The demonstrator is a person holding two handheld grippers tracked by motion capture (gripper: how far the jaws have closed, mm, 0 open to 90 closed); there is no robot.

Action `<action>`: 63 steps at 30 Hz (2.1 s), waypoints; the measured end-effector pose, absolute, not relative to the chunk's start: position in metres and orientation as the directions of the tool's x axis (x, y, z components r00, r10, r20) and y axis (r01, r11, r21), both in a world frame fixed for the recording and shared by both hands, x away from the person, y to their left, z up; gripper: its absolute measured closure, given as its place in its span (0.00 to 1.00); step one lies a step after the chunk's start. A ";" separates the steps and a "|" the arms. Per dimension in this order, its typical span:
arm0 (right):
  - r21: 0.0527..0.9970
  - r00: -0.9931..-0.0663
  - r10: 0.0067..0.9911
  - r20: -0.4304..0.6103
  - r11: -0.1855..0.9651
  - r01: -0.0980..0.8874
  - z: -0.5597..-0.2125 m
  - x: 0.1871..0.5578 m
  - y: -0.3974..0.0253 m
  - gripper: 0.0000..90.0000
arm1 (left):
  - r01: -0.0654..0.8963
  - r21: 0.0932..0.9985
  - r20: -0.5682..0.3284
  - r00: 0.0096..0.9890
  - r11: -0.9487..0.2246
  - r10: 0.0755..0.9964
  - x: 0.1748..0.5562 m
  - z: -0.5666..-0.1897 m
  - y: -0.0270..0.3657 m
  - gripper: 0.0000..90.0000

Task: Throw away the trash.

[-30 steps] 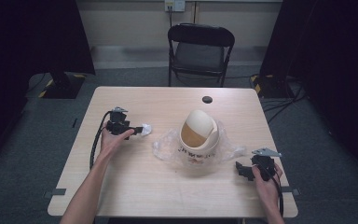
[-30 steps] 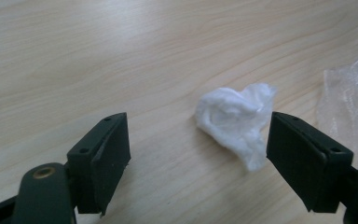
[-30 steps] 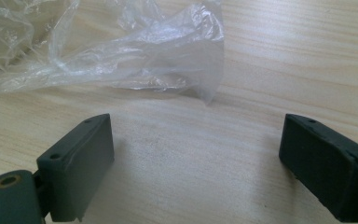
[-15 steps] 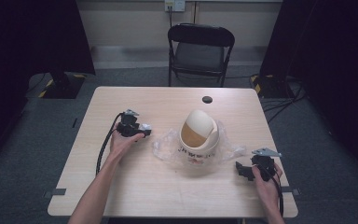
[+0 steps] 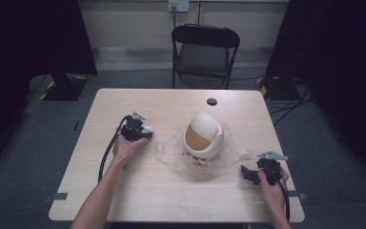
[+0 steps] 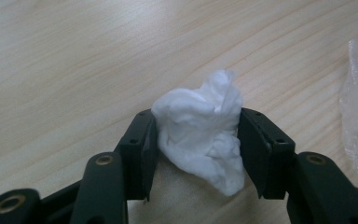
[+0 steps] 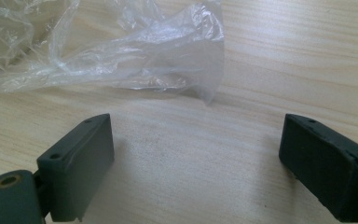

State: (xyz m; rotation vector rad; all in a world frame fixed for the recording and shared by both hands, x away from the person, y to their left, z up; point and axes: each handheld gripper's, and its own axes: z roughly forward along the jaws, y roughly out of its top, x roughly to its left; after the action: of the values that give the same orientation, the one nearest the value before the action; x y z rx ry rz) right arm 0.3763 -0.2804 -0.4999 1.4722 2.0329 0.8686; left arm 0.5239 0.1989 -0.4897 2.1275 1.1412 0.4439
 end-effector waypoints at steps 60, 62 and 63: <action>0.731 -0.304 0.952 -0.016 0.219 0.646 -0.500 0.376 -0.280 0.11 | 0.396 0.883 -0.146 0.742 -0.252 0.654 0.452 -0.394 0.181 0.67; 0.731 -0.304 0.953 -0.016 0.219 0.646 -0.500 0.376 -0.280 0.11 | 0.383 0.885 -0.135 0.754 -0.264 0.642 0.447 -0.391 0.178 0.67; 0.731 -0.305 0.952 -0.016 0.219 0.646 -0.500 0.376 -0.280 0.11 | 0.370 0.887 -0.118 0.759 -0.275 0.641 0.445 -0.390 0.178 0.67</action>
State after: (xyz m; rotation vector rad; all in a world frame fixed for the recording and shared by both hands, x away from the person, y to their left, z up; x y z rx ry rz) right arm 0.3762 -0.2803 -0.4999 1.4717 2.0320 0.8689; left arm 0.4454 0.1776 -0.3897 1.8963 0.7730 0.3198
